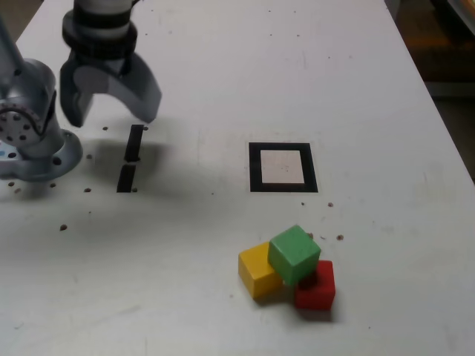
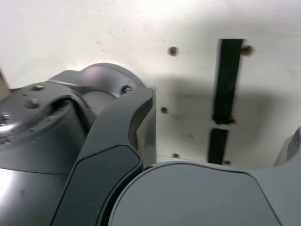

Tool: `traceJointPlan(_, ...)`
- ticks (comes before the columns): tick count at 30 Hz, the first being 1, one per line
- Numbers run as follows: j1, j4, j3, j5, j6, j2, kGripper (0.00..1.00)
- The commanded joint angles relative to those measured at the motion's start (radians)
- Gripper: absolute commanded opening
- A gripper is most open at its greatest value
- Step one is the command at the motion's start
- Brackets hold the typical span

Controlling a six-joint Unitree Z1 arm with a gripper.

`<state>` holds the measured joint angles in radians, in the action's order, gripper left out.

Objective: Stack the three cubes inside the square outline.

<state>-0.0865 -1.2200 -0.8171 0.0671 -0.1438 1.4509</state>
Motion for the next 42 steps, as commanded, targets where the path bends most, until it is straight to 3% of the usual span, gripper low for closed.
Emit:
traceJointPlan(1,0.029,-0.069,-0.083,0.007,0.011,-0.003,0.99)
traceJointPlan(8,0.176,-0.18,-0.303,-0.01,0.092,0.033,0.99)
traceJointPlan(18,0.446,-0.393,-0.798,0.0,0.213,0.256,0.98)
traceJointPlan(23,0.516,-0.403,-0.929,-0.02,0.206,0.333,1.0)
traceJointPlan(31,0.585,-0.414,-1.053,0.001,0.162,0.425,0.99)
traceJointPlan(38,0.646,-0.418,-1.227,-0.011,0.122,0.585,0.99)
traceJointPlan(42,0.665,-0.418,-1.233,-0.024,0.121,0.648,0.98)
